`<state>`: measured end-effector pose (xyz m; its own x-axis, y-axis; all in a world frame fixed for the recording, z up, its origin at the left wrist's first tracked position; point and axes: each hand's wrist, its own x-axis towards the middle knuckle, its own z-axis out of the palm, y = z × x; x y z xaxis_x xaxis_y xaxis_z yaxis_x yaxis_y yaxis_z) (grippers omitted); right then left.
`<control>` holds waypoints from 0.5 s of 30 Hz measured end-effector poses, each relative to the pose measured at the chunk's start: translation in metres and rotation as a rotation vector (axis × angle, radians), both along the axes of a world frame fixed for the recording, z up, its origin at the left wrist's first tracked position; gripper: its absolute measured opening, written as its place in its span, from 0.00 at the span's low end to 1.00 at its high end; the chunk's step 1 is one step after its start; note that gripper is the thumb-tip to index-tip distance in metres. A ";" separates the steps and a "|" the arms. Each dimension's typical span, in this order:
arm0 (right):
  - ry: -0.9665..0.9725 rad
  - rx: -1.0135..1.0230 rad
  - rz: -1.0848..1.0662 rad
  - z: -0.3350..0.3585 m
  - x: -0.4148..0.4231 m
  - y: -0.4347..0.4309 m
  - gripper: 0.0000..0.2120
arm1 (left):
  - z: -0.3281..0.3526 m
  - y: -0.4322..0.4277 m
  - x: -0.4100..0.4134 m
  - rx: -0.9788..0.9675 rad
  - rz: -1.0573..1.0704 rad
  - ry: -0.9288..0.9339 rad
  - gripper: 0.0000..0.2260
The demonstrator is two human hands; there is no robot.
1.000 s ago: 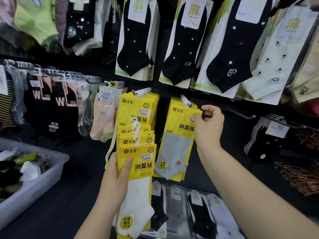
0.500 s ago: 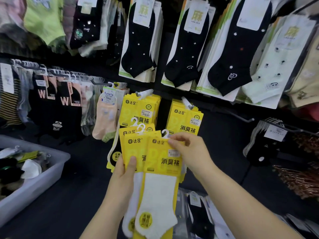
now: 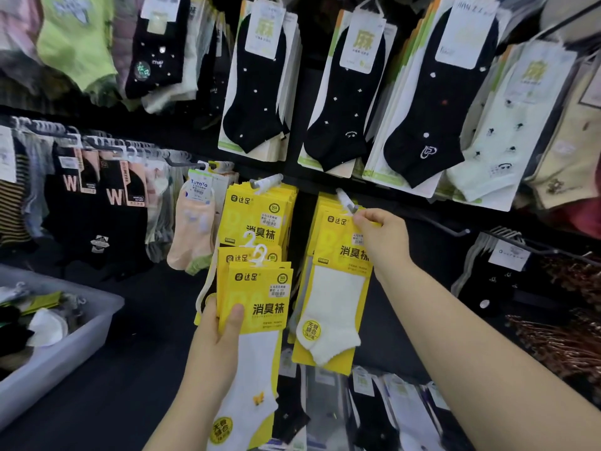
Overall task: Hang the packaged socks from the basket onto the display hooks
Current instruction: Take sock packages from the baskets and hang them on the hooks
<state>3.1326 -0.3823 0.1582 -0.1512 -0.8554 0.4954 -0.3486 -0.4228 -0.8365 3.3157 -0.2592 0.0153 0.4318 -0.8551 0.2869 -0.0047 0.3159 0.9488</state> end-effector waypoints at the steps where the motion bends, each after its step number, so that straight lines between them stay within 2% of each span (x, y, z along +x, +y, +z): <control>1: 0.019 -0.015 -0.023 0.000 0.001 -0.002 0.11 | 0.001 0.000 -0.001 0.001 -0.005 0.003 0.08; 4: 0.022 -0.043 -0.072 0.001 0.003 -0.005 0.08 | 0.002 0.001 -0.005 -0.001 -0.031 0.005 0.08; 6: 0.075 -0.067 -0.214 0.000 0.003 -0.004 0.02 | 0.002 0.001 -0.006 0.011 -0.053 0.031 0.06; 8: 0.121 -0.139 -0.288 -0.005 0.006 0.006 0.06 | 0.001 0.000 -0.008 0.022 -0.075 0.060 0.06; 10: 0.113 -0.138 -0.103 -0.017 0.016 0.023 0.07 | 0.000 -0.002 -0.010 0.031 -0.096 0.085 0.07; 13: 0.255 0.076 0.222 -0.043 0.035 0.052 0.12 | 0.003 -0.001 -0.016 0.013 -0.158 0.147 0.12; 15: 0.294 0.119 0.285 -0.053 0.040 0.062 0.14 | 0.004 0.000 -0.018 -0.020 -0.190 0.186 0.16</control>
